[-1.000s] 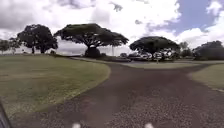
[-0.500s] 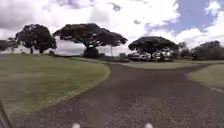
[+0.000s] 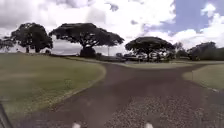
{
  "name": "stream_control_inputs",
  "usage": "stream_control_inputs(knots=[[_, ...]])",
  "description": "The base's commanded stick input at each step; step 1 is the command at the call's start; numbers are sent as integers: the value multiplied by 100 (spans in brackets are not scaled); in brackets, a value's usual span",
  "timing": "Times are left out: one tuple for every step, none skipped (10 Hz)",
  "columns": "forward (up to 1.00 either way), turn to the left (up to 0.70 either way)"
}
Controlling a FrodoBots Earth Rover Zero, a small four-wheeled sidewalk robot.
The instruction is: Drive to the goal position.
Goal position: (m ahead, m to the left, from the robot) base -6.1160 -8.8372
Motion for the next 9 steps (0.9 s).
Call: stream_control_inputs(knots=[[0, -70], [0, -70], [0, -70], [0, -70], [0, -70], [0, -70], [0, -70], [0, -70], [0, -70]])
